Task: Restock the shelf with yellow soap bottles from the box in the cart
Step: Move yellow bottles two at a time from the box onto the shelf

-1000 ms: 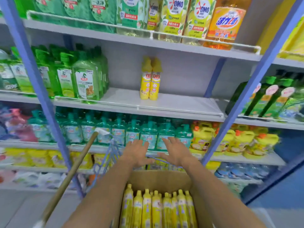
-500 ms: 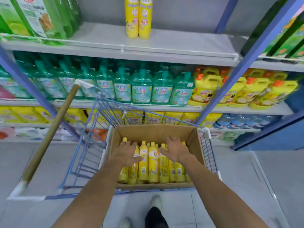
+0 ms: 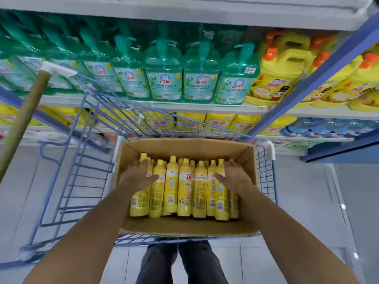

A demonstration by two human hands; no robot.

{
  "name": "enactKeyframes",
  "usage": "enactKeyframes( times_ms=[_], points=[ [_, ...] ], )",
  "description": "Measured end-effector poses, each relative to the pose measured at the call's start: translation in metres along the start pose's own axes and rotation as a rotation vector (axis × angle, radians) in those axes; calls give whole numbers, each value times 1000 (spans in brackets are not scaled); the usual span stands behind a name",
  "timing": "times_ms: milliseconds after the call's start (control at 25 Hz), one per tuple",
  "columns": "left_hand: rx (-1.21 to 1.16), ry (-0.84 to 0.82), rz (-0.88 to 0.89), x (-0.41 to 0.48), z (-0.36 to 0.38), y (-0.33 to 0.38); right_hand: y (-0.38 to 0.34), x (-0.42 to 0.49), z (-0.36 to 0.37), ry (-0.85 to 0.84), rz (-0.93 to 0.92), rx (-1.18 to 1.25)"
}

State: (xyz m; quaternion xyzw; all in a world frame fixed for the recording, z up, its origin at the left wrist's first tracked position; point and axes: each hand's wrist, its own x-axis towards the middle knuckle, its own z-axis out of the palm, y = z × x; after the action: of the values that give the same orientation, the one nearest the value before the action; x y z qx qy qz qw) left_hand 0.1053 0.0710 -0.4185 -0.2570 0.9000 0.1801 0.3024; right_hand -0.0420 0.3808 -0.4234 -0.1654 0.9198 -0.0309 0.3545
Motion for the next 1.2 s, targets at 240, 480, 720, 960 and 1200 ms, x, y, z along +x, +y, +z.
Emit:
enactKeyframes(
  times_ms=[240, 480, 720, 960, 1200],
  points=[
    [-453, 15, -272, 32, 40, -8, 17, 37, 42, -71, 91, 62],
    [-668, 29, -284, 26, 71, -16, 12, 54, 51, 68, 185, 154],
    [-646, 77, -374, 34, 88, -11, 8, 55, 49, 66, 243, 345],
    [-671, 77, -366, 34, 89, -9, 3, 52, 67, 15, 214, 582],
    [-735, 44, -267, 30, 100, 20, 10, 36, 74, 53, 253, 857]
  ],
)
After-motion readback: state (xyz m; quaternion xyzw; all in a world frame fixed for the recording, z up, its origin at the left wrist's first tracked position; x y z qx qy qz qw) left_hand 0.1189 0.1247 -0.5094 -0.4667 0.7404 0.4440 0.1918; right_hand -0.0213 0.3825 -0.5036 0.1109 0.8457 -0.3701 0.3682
